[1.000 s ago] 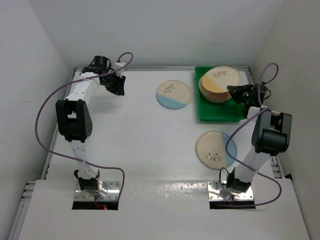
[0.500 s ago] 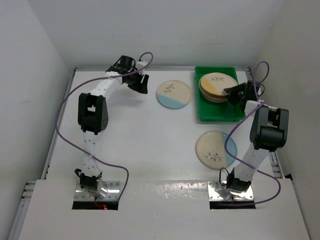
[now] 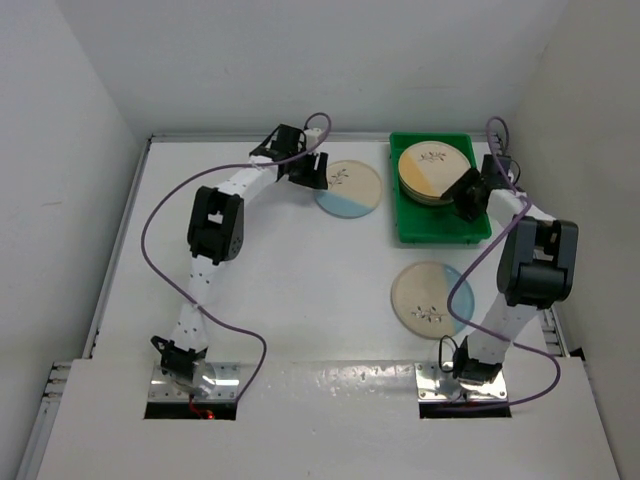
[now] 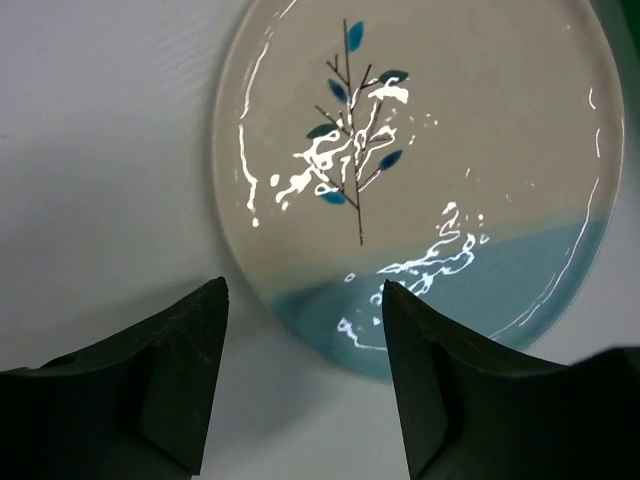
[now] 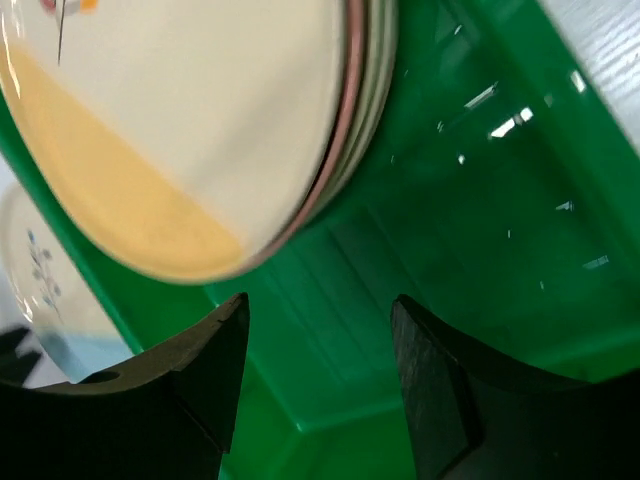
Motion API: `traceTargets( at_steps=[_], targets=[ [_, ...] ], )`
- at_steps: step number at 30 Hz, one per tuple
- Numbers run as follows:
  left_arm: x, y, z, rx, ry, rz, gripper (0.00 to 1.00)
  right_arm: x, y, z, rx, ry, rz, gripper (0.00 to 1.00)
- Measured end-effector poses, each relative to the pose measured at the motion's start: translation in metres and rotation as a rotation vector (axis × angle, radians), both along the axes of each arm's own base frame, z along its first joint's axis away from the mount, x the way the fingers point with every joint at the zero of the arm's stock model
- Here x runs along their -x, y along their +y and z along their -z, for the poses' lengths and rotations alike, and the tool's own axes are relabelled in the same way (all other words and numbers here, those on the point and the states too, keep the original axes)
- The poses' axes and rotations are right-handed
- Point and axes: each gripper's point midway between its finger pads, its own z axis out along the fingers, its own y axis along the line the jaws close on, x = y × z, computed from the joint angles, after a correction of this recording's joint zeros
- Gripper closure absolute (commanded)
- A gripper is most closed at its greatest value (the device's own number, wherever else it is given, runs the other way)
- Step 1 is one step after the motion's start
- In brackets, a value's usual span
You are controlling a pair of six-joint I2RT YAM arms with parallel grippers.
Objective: Place the plates into the plastic bin on the countertop
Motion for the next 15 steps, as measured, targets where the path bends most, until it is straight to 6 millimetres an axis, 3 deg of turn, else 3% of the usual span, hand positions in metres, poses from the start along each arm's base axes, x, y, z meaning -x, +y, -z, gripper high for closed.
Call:
traceTargets(
  at_steps=[4,7,8,9,11,15],
  targets=[
    [0.001,-0.014,0.012,-0.052,-0.014,-0.02,0.49,0.012,0.009,-0.021,0.071,0.001,-0.078,0.41],
    [0.0,-0.017,0.018,-0.087,-0.026,-0.031,0.65,0.018,0.011,-0.046,0.118,-0.042,-0.101,0.39],
    [-0.001,-0.017,0.02,-0.101,-0.031,-0.034,0.71,0.02,0.01,-0.053,0.13,-0.056,-0.103,0.39],
    [-0.001,-0.016,0.02,-0.107,-0.031,-0.034,0.86,0.021,0.009,-0.059,0.145,-0.07,-0.103,0.39],
    [-0.002,-0.014,0.019,-0.118,-0.032,-0.036,1.0,0.023,0.006,-0.069,0.171,-0.091,-0.103,0.39],
    [-0.001,-0.01,0.019,-0.137,-0.042,-0.017,1.0,0.023,0.008,-0.074,0.216,-0.1,-0.128,0.38]
  ],
)
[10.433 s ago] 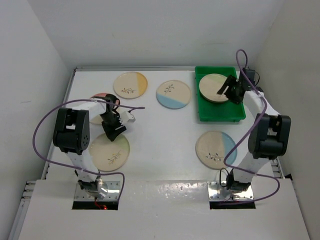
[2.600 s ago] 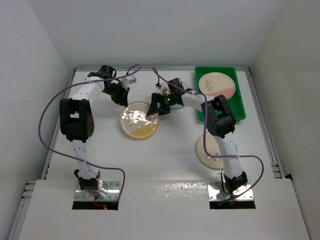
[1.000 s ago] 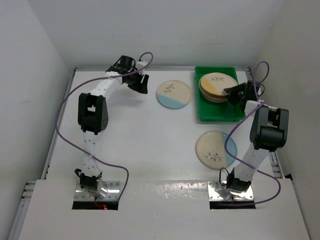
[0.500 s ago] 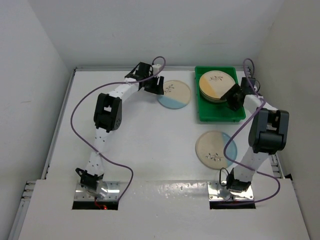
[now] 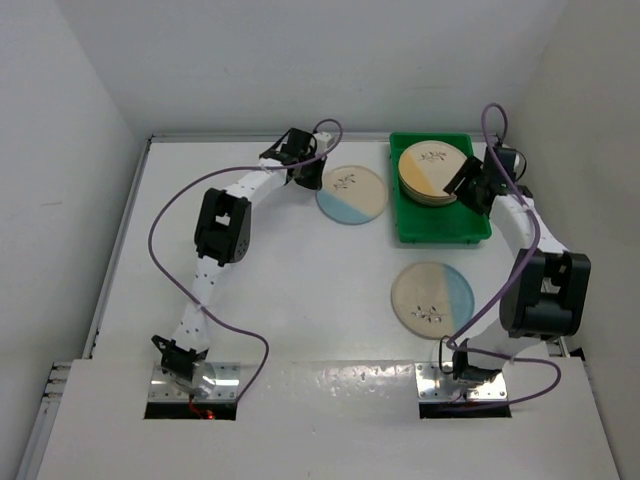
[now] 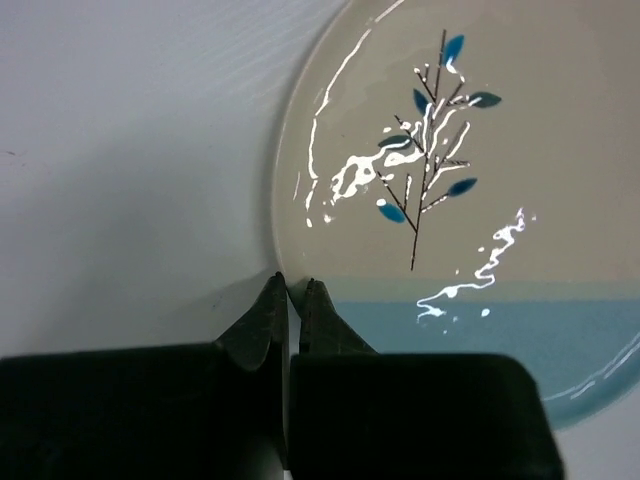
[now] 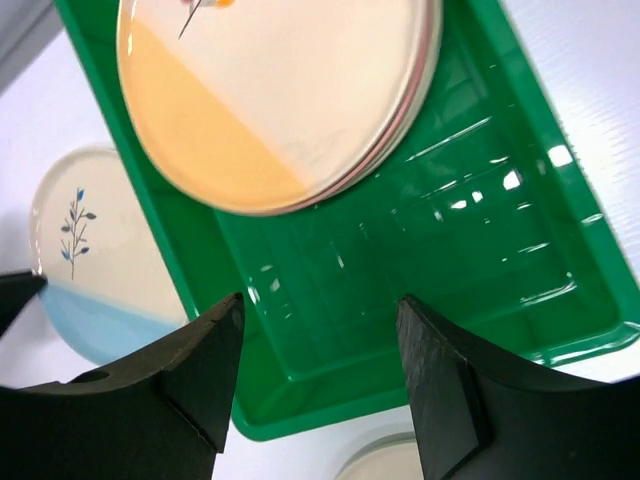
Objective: Place the plates into the plastic bin on the countertop
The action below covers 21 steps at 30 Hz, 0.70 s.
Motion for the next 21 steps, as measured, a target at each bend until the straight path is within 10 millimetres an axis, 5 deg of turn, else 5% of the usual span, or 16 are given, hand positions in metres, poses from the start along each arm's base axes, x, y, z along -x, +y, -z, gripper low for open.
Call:
traceTargets(
  at_steps=[6,10,14,19,21],
  targets=[
    [0.013,0.03,0.001,-0.111,-0.031,0.08,1.0,0.0,0.028,0.001,0.038,0.009,-0.091,0.38],
    [0.035,0.082,0.002,-0.189,0.015,0.132,0.7,-0.001,0.046,0.001,0.064,0.006,-0.156,0.37],
    [0.053,0.129,0.006,-0.185,0.099,0.128,0.65,-0.003,0.062,-0.002,0.094,-0.005,-0.217,0.37],
    [0.066,0.133,0.008,-0.183,0.143,0.158,0.99,-0.011,0.09,-0.012,0.125,-0.037,-0.306,0.35],
    [0.067,0.129,0.007,-0.184,0.148,0.173,1.0,-0.013,0.104,-0.013,0.132,-0.044,-0.364,0.31]
  ],
)
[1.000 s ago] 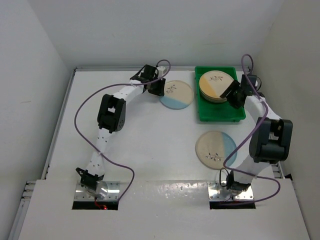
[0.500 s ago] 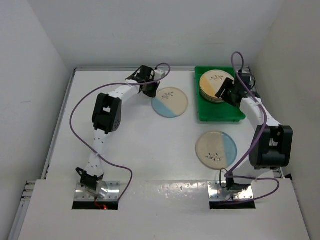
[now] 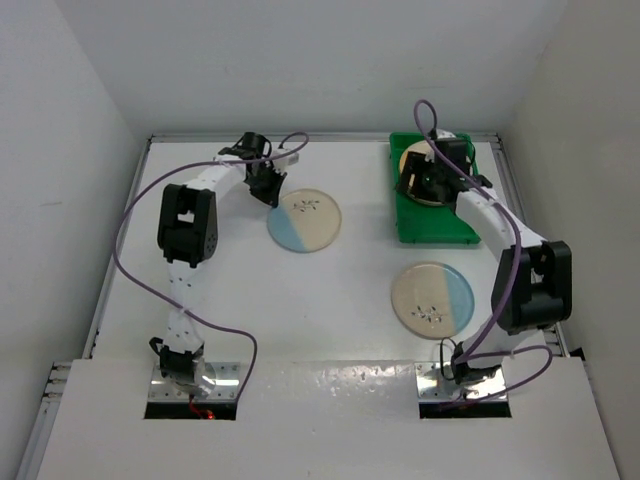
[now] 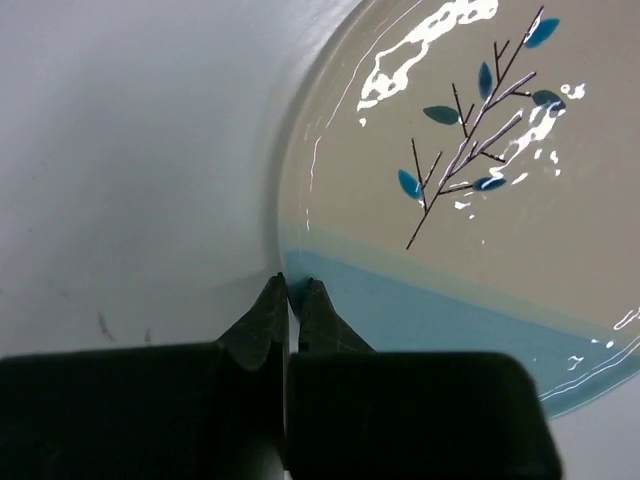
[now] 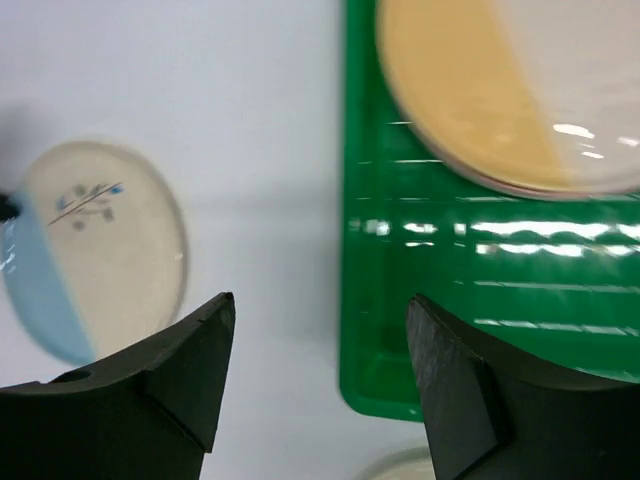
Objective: Place the plates into the plastic bin on the countertop
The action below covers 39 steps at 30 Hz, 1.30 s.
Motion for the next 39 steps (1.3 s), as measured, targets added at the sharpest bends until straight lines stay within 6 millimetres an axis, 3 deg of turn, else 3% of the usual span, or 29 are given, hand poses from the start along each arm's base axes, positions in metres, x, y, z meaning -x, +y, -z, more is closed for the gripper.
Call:
traceTargets(
  at_steps=[5,9,12,14,18,20,21,22,24,25,26,30,32,33,35,39],
  targets=[
    [0.01,-0.016,-0.004,0.071,0.026,0.085,1.0,0.0,0.068,0.008,-0.062,0.041,-0.326,0.24],
    [0.031,-0.024,-0.01,0.079,0.042,0.193,1.0,0.003,0.133,0.028,-0.091,0.107,-0.586,0.21],
    [0.044,-0.032,-0.029,0.077,0.019,0.259,1.0,0.014,0.17,0.056,-0.151,0.18,-0.7,0.17],
    [0.049,-0.04,-0.051,0.088,-0.026,0.301,1.0,0.017,0.182,0.077,-0.195,0.236,-0.728,0.17],
    [0.055,-0.051,-0.085,0.109,-0.105,0.356,1.0,0.019,0.189,0.114,-0.285,0.326,-0.724,0.18],
    [0.058,-0.054,-0.09,0.109,-0.12,0.372,1.0,0.023,0.194,0.122,-0.343,0.356,-0.724,0.26],
    [0.058,-0.054,-0.089,0.107,-0.122,0.374,1.0,0.022,0.194,0.122,-0.356,0.351,-0.722,0.34],
    [0.058,-0.054,-0.086,0.106,-0.121,0.374,1.0,0.023,0.195,0.122,-0.377,0.345,-0.727,0.57],
    [0.06,-0.052,-0.081,0.101,-0.112,0.37,1.0,0.029,0.199,0.123,-0.427,0.345,-0.74,0.76],
    [0.06,-0.048,-0.078,0.084,-0.106,0.361,1.0,0.035,0.202,0.123,-0.463,0.353,-0.755,0.91],
    [0.059,-0.044,-0.075,0.072,-0.107,0.354,1.0,0.044,0.203,0.122,-0.51,0.37,-0.769,0.98],
    [0.056,-0.046,-0.077,0.089,-0.116,0.346,0.99,0.065,0.204,0.122,-0.609,0.421,-0.734,1.0],
    [0.055,-0.046,-0.078,0.089,-0.116,0.336,0.8,0.071,0.202,0.12,-0.633,0.424,-0.71,1.0],
    [0.052,-0.045,-0.08,0.09,-0.12,0.326,0.62,0.071,0.199,0.117,-0.643,0.42,-0.697,1.0],
    [0.046,-0.044,-0.089,0.098,-0.135,0.301,0.53,0.064,0.193,0.108,-0.665,0.397,-0.653,1.0],
    [0.024,-0.027,-0.109,0.118,-0.182,0.222,0.51,0.027,0.159,0.073,-0.738,0.261,-0.516,1.0]
  ],
)
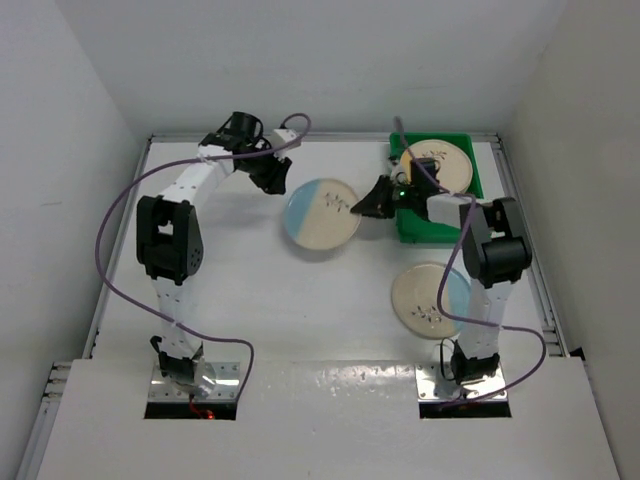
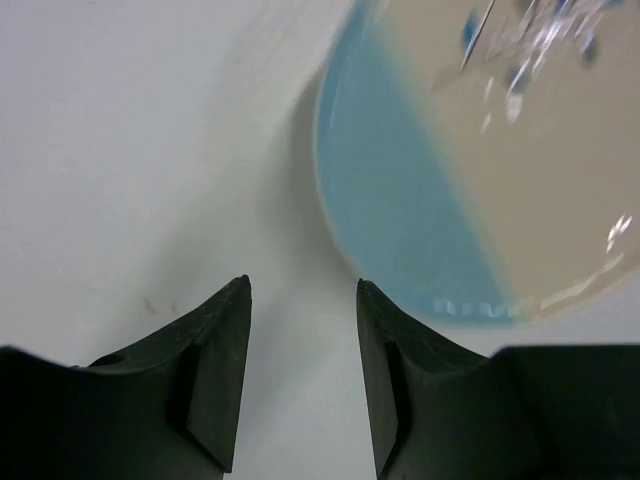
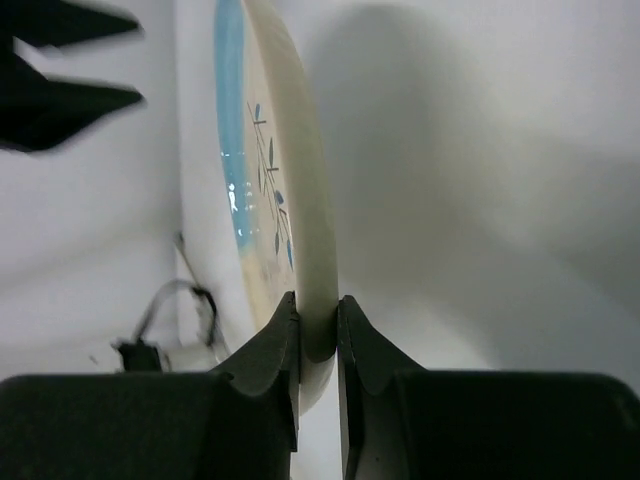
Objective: Place the plates into the plastic bin on the countertop
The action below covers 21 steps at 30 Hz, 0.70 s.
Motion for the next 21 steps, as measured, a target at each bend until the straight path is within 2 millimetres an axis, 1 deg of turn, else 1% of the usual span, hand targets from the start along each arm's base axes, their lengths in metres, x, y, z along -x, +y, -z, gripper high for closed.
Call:
traceTargets(
  at_steps=[2,5,6,7,8,9,10,11,13,15,16,18,20,21],
  targets=[
    [-0.01,0.014,-0.006,0.01,-0.015,-0.045,0.51,-0.026,-0.03,-0.025,-0.049,-0.048,0.133,1.0],
    [-0.019,0.034,-0.007,0.008,-0.021,-0.102,0.51,-0.062,-0.095,-0.063,-0.112,-0.137,0.369,1.0],
    [-0.02,0.04,-0.007,0.003,-0.019,-0.12,0.51,-0.073,-0.122,-0.073,-0.123,-0.165,0.464,1.0],
    [-0.021,0.043,-0.006,-0.001,-0.019,-0.13,0.5,-0.079,-0.144,-0.079,-0.131,-0.179,0.54,1.0],
    [-0.022,0.044,-0.006,-0.004,-0.019,-0.135,0.5,-0.085,-0.171,-0.084,-0.132,-0.192,0.635,1.0],
    [-0.021,0.045,-0.006,-0.005,-0.018,-0.136,0.5,-0.088,-0.198,-0.085,-0.127,-0.195,0.733,1.0],
    [-0.02,0.044,-0.005,-0.005,-0.016,-0.136,0.5,-0.089,-0.22,-0.083,-0.119,-0.185,0.816,1.0],
    [-0.019,0.043,-0.004,-0.006,-0.014,-0.135,0.5,-0.089,-0.243,-0.079,-0.106,-0.169,0.903,1.0],
    [-0.016,0.042,-0.001,-0.009,-0.006,-0.132,0.5,-0.087,-0.277,-0.064,-0.063,-0.118,1.039,1.0],
    [-0.015,0.042,-0.001,-0.009,-0.005,-0.132,0.5,-0.082,-0.294,-0.046,-0.012,-0.052,1.118,1.0],
    [-0.016,0.042,-0.002,-0.008,-0.008,-0.133,0.5,-0.079,-0.299,-0.037,0.017,-0.015,1.144,1.0],
    [-0.016,0.042,-0.003,-0.007,-0.009,-0.135,0.5,-0.071,-0.301,-0.022,0.061,0.054,1.164,1.0],
    [-0.016,0.042,-0.004,-0.006,-0.012,-0.136,0.5,-0.069,-0.298,-0.019,0.07,0.078,1.16,0.99],
    [-0.016,0.042,-0.004,-0.006,-0.013,-0.136,0.5,-0.07,-0.298,-0.021,0.074,0.074,1.156,0.96]
  ],
)
